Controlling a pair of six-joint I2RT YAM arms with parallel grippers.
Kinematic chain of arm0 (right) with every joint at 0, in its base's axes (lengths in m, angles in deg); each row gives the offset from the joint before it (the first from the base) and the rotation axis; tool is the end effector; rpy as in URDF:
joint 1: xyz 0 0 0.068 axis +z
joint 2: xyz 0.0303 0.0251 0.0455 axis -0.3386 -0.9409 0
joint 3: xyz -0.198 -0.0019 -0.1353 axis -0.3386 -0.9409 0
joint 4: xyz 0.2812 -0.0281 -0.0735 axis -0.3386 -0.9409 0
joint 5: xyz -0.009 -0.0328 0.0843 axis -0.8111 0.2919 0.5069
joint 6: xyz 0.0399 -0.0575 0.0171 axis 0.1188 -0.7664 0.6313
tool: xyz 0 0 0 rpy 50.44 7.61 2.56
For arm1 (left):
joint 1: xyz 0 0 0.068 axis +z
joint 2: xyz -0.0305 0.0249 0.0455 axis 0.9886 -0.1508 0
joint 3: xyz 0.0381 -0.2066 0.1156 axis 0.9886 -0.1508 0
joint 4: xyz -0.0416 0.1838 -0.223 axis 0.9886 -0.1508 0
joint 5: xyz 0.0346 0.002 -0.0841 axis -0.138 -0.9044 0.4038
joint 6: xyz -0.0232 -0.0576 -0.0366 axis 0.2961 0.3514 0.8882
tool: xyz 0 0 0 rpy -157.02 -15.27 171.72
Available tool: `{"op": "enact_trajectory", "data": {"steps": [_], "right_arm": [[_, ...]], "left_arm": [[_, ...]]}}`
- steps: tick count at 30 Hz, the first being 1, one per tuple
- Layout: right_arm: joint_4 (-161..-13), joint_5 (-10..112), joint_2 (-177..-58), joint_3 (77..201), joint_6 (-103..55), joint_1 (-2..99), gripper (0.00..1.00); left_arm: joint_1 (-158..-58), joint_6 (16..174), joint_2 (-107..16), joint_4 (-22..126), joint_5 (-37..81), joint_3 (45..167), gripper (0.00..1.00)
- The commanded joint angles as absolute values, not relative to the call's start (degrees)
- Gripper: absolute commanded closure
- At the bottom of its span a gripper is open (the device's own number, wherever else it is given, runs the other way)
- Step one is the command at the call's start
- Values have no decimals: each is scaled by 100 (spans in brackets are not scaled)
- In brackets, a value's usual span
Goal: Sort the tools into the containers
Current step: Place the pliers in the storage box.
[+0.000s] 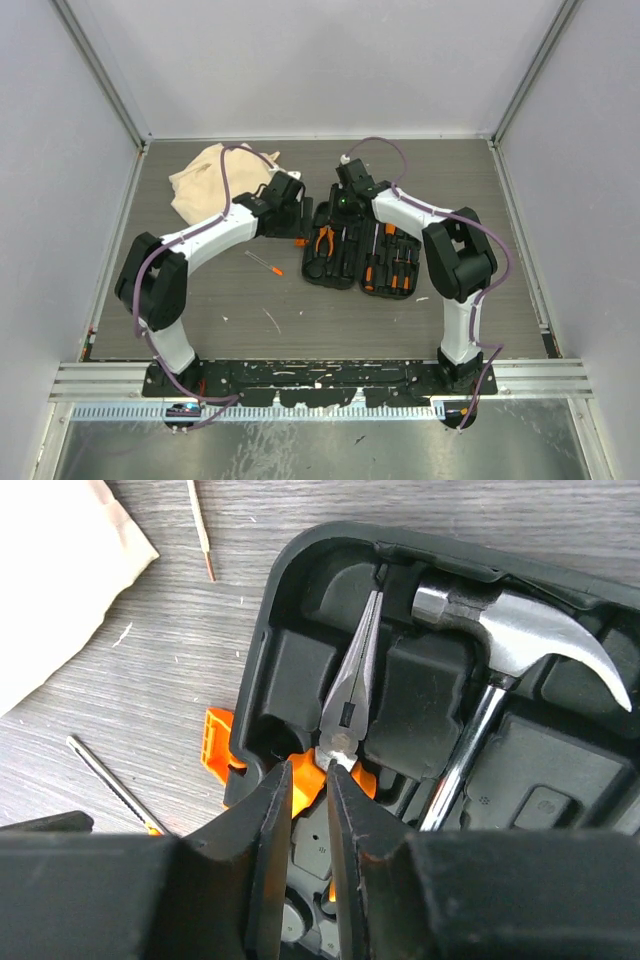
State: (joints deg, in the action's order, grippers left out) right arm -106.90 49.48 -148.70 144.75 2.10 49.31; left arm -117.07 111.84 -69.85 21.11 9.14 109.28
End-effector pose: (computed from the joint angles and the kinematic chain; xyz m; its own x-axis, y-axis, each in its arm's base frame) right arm 0.3970 0.2325 0.1294 -0.8702 0.1304 -0.4751 -0.0915 0.9048 0.4159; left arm 0.3414 -0.2397 0.1719 -0.8298 0.0152 -0.5578 0.1690 0.9595 -0.2253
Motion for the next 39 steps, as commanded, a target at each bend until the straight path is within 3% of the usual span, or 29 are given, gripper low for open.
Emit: {"op": "enact_trajectory", "data": {"steps": [1,22,34,39], "right_arm": [[-10574,5053,-14973,14693,140,4968,74],[-10719,5056,-15245,14564,90,4970,81],[-10719,5065,-15226,14531,76,4968,81],[-10724,5074,-15227,14514,73,4967,81]], "left_arm": [[-11764,11298,-7117,2462,844,11000,32],[-11895,11359,-7728,2527,1005,11211,35],[-11902,11448,-8080,2485,962,11401,53],[-11900,11440,-8185,2426,889,11407,72]]}}
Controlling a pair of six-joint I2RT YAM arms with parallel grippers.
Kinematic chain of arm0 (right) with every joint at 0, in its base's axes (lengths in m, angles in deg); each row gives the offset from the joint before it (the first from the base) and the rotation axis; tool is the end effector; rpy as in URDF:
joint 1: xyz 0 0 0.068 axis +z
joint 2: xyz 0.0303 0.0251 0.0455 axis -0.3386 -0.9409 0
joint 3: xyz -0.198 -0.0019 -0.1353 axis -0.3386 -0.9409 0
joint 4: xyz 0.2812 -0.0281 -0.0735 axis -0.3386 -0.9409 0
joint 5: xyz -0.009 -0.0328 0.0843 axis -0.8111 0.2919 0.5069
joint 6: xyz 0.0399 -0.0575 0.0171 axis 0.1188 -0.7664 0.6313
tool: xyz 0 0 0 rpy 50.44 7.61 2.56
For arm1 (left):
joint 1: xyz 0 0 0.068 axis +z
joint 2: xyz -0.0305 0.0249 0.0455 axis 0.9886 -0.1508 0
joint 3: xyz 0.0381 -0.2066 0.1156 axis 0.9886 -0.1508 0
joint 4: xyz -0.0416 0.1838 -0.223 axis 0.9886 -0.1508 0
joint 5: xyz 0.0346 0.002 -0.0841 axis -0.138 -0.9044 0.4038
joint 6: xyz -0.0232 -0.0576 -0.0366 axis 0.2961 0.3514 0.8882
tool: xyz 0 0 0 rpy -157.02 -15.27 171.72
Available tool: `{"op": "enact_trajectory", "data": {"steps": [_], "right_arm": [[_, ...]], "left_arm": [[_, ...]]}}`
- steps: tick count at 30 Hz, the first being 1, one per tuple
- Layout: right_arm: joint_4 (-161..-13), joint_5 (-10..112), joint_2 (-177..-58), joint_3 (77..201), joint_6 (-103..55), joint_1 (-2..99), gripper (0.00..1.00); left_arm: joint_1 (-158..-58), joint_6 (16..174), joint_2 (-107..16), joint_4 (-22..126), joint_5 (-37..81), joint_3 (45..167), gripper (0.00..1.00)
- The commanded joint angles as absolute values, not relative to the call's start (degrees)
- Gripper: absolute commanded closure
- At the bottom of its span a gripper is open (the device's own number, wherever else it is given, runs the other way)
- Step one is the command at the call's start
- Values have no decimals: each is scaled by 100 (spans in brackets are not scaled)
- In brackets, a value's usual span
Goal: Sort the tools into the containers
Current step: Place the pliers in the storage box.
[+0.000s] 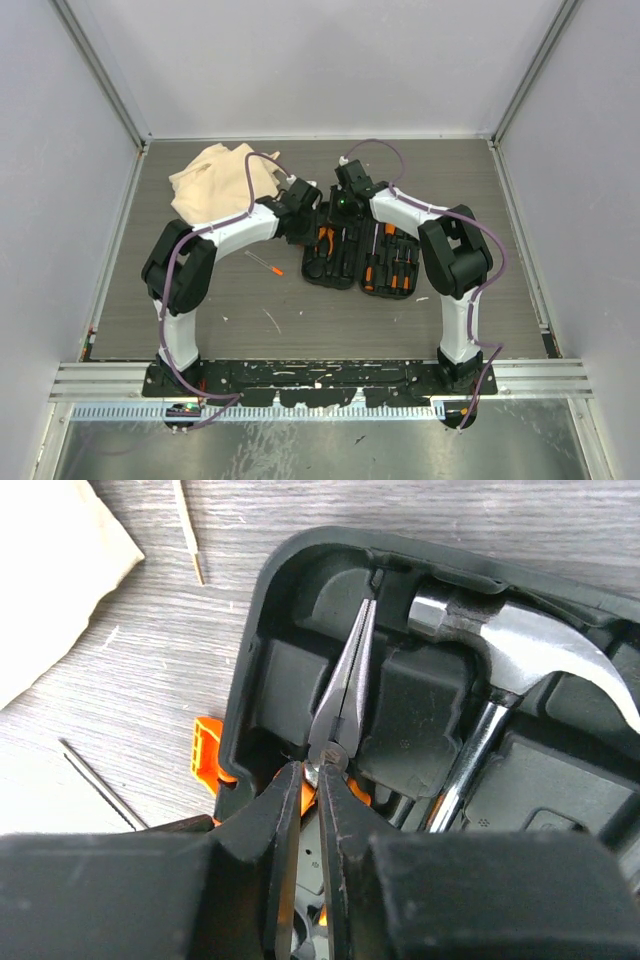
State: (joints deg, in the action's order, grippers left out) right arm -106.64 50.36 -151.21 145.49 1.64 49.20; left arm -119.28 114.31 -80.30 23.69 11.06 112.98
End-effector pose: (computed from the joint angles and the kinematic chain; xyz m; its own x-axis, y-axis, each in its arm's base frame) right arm 0.3999 0.2342 0.1150 -0.8838 0.1154 -0.4534 -0.0934 0.9061 0.4127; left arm 0.3491 -0.2686 0.1231 -0.8747 0.0343 -0.4834 0.1700 0.9558 -0.2398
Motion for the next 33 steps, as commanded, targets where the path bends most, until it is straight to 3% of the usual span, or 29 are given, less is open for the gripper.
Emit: {"op": "enact_trajectory", "data": {"steps": [1,9,12,15,23,33], "right_arm": [[-10724,5067,-15223,14513,74,4968,81],[-10741,5060,-15227,14515,50,4968,82],[-10749,5052,-15227,14512,49,4968,82],[-10757,5009,-15211,14476,49,4967,82],[-10734,4947,-15194,14354,61,4968,83],[-10697,4962,-15138,14208,143,4951,84]], "left_arm": [[-11898,11442,-8198,2430,887,11403,76],[-11897,11430,-8325,2348,849,11395,93],[-11901,11431,-8329,2302,888,11419,94],[-11903,11439,-8211,2227,907,11510,90],[-11900,11440,-7439,2001,797,11750,66],[-12296,11589,-7181,2711,1029,11486,68]]}}
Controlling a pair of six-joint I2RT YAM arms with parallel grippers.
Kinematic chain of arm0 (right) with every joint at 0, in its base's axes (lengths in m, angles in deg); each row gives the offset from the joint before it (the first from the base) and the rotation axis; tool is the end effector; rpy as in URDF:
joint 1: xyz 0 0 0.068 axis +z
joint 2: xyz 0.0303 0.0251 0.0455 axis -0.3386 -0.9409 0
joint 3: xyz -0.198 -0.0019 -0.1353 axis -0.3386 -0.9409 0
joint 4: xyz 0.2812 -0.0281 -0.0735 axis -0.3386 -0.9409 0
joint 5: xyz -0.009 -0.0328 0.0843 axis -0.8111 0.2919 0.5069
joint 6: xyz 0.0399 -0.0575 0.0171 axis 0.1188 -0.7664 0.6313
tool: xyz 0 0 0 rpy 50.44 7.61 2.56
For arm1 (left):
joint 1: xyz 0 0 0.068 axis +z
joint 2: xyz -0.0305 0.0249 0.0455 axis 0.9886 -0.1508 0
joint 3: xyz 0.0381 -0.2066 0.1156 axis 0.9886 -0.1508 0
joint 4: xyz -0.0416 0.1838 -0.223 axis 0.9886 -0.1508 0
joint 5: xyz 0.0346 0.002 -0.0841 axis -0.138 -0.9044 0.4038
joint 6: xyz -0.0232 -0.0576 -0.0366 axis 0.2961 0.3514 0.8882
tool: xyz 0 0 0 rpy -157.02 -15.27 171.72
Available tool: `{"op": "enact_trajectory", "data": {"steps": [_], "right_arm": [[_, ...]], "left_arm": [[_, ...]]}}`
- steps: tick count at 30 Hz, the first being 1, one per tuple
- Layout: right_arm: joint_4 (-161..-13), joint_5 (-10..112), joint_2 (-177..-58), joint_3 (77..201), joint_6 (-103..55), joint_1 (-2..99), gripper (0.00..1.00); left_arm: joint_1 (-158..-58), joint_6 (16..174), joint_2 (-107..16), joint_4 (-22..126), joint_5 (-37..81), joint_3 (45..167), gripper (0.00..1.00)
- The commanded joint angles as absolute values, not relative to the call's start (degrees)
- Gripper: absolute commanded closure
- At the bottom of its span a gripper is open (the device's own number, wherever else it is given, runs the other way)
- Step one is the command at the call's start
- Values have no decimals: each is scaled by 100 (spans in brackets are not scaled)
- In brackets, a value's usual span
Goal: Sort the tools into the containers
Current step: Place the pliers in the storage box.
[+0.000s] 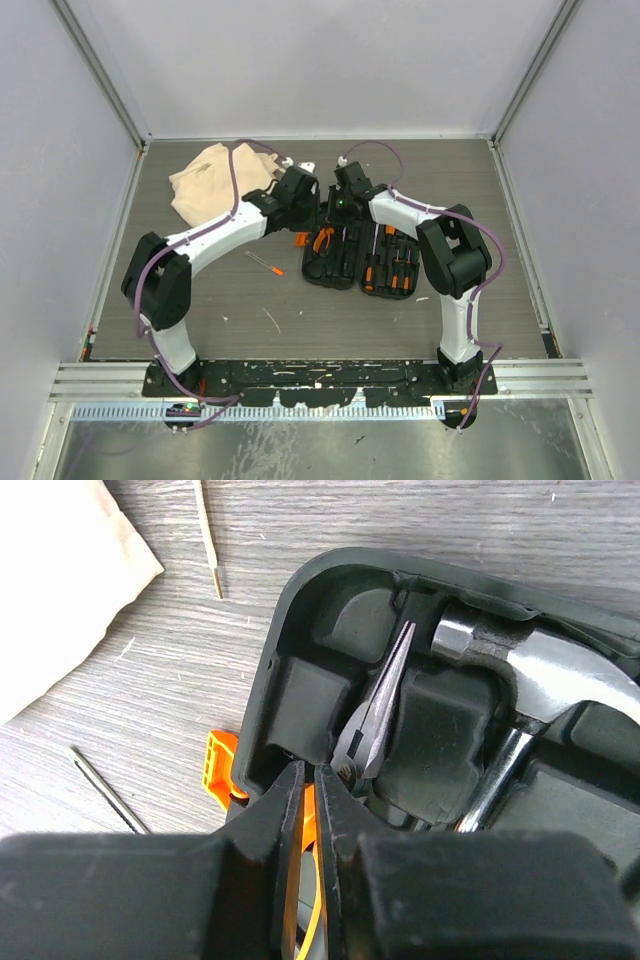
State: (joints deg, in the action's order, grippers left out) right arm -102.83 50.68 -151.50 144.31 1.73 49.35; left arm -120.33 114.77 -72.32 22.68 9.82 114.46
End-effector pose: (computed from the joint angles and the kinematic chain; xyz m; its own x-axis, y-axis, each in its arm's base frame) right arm 0.4015 0.2368 0.1111 -0.8691 0.1227 -0.4792 -0.1116 0.8952 0.4315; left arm 0.3424 -0.2719 0.1893 -0.8083 -0.0108 -0.5886 0.2021 0.9340 -0.2946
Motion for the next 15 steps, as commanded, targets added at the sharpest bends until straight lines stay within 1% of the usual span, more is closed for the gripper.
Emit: {"op": "enact_trajectory", "data": {"steps": [1,4,6,11,15], "right_arm": [[-10687,4981,-15139,14190,157,4950,84],[-10673,5012,-15130,14148,171,4937,85],[-10658,5021,-15114,14135,180,4935,85],[-10658,5012,-15095,14111,182,4932,85],[-10653,5020,-15096,14100,173,4932,85]], "left_arm": [[-12373,11591,-7245,2724,994,11503,68],[-12529,11604,-7445,2738,880,11570,66],[-12588,11614,-7564,2757,823,11592,66],[-12602,11564,-7768,2840,763,11609,71],[-12603,11481,-7902,2823,664,11647,78]]}}
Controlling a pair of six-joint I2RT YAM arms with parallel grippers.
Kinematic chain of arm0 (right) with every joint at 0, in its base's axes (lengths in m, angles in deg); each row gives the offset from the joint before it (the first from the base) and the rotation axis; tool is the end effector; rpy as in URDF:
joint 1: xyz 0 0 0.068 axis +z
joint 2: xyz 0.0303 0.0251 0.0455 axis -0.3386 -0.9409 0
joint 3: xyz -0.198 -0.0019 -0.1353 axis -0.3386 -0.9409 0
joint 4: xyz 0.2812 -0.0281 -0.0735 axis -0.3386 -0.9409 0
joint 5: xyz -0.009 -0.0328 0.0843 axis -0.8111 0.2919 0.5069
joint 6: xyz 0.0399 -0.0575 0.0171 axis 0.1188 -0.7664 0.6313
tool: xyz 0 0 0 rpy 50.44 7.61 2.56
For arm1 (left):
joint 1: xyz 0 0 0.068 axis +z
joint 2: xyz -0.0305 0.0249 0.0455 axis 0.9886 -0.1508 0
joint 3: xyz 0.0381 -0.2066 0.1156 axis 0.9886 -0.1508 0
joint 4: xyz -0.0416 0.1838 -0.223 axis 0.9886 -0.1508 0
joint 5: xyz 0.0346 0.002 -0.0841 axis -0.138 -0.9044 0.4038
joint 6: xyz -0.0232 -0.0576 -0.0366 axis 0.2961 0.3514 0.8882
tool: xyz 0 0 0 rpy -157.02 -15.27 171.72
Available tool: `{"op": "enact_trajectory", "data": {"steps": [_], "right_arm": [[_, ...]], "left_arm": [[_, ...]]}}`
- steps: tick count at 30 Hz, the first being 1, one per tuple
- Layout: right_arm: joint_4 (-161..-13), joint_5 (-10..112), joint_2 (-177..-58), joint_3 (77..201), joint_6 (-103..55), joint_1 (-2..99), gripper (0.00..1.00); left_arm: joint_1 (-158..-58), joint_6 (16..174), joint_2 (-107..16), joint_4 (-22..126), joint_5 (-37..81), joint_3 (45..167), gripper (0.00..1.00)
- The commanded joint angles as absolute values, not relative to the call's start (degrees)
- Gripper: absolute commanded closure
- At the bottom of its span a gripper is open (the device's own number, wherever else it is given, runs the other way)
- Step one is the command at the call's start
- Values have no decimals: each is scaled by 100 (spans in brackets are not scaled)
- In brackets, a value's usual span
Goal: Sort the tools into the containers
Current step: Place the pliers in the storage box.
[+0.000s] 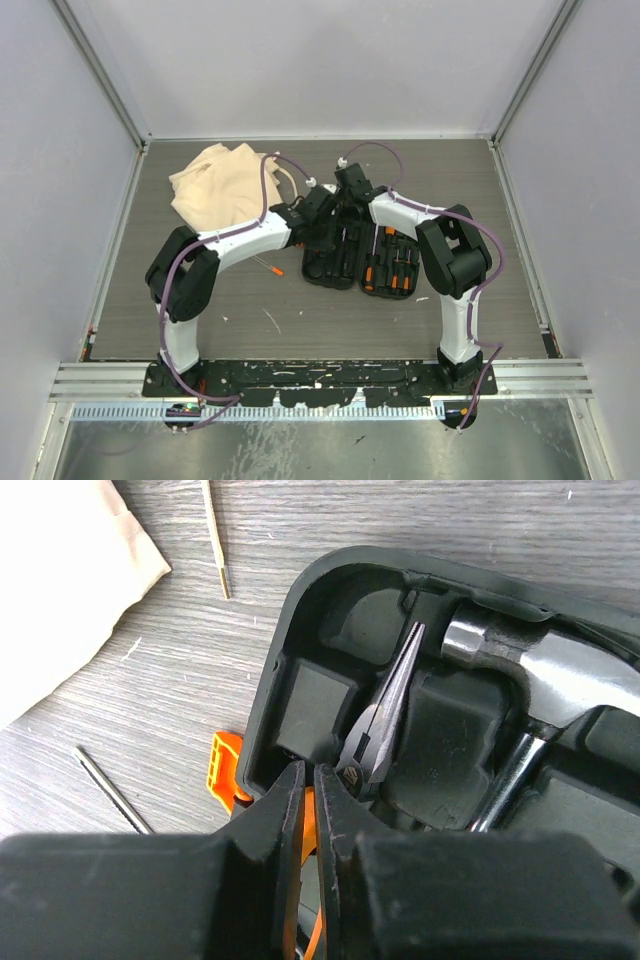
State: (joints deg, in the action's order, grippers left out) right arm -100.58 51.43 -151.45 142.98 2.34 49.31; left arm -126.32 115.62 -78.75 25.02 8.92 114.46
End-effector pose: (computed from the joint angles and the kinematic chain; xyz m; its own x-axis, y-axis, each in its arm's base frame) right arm 0.4004 0.2367 0.1069 -0.8666 0.1336 -0.4808 -0.1135 0.8854 0.4508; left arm 0.3200 -0.3127 0.1454 -0.8337 0.0855 -0.5455 0.2656 0.9282 -0.2605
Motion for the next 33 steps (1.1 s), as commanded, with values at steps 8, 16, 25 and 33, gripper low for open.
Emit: {"op": "enact_trajectory", "data": {"steps": [8,16,25,33], "right_arm": [[-10661,4992,-15039,14066,158,4924,85],[-10653,5027,-14953,14067,153,4906,85],[-10621,5042,-14981,14020,152,4888,85],[-10588,5077,-14964,14012,163,4864,85]], "left_arm": [[-12602,11504,-8247,2787,777,11711,89],[-12609,11510,-8394,2625,737,11747,90],[-12614,11444,-7809,2547,753,11756,66],[-12602,11327,-7060,2691,734,11477,59]]}}
